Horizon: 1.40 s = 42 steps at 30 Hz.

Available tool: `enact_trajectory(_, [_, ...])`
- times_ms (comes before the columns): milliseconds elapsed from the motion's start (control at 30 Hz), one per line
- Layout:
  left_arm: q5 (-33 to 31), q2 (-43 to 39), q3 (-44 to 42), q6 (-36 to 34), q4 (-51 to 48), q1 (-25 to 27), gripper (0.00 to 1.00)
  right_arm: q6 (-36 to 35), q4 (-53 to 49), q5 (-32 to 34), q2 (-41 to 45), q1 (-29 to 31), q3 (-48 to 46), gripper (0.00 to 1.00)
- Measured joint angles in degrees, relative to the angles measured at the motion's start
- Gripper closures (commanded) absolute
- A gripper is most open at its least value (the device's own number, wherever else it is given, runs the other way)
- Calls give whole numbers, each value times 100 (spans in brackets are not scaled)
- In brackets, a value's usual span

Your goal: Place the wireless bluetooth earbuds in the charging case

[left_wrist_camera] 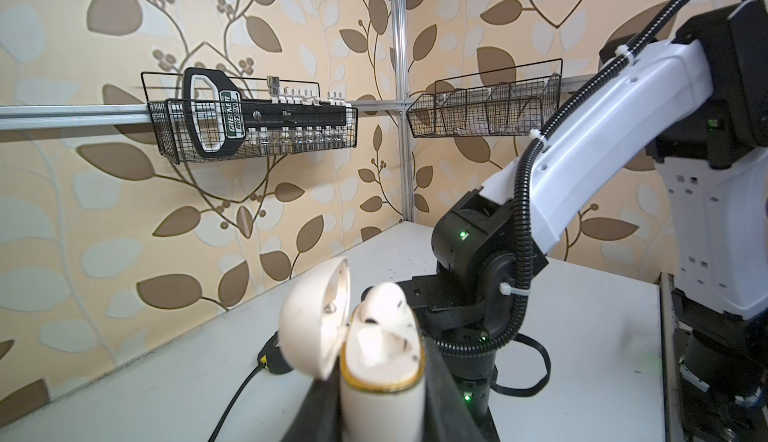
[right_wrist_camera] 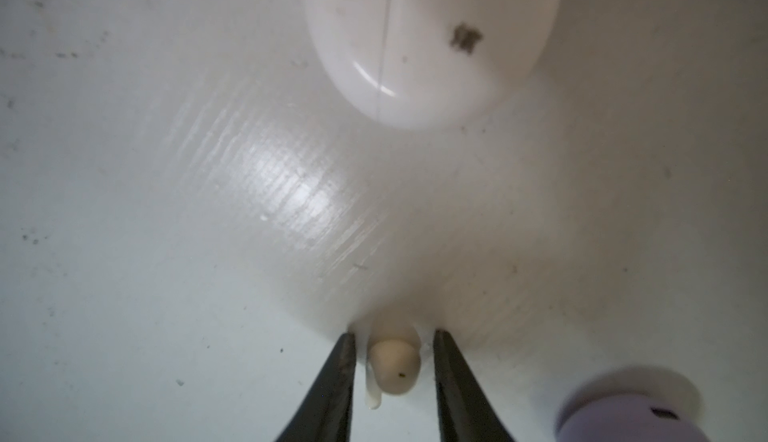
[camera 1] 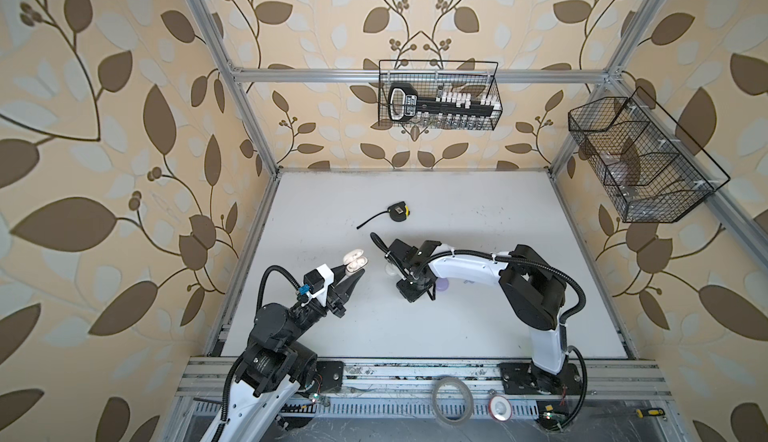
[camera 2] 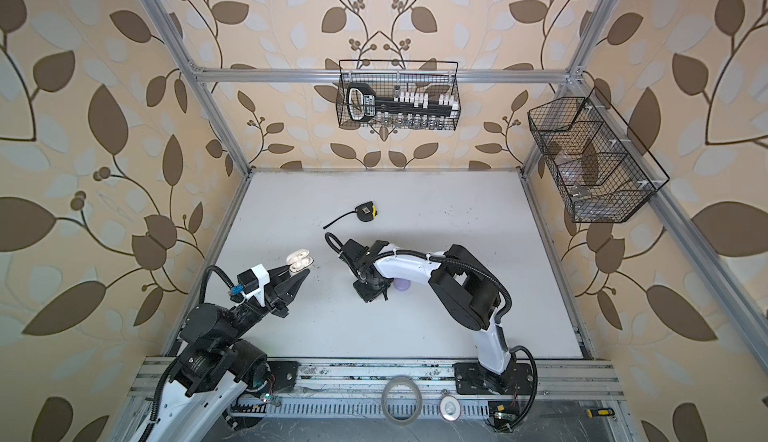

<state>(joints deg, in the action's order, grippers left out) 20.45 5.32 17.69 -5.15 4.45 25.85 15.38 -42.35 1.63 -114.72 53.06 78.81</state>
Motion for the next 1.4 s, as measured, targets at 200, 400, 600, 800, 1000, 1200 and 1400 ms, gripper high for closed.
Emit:
enact_trajectory(200, [0,0,2,-31,0,0,100,20,0,4,0,0,-2,78])
enact_trajectory(400, [-2,2,0,-39,0,0,100,85,68,-33,42,-13,-63,79])
enact_trajectory(600, [-2,4,0,-44,0,0,100,216,232,-151,157,-39,-221,86])
enact_trajectory(800, [13,63,2,-44,11,0,100,721,468,-361,1086,-109,-815,91])
enact_trajectory(1000, [188,476,31,-46,179,0,100,1491,1250,131,3112,-85,-1311,96])
enact_trajectory(1200, [625,1058,35,-26,638,0,100,1996,2658,1300,4942,662,-1902,96])
enact_trajectory(1400, [1005,1613,28,181,1604,0,100,1694,4498,2518,5519,1856,-2374,98])
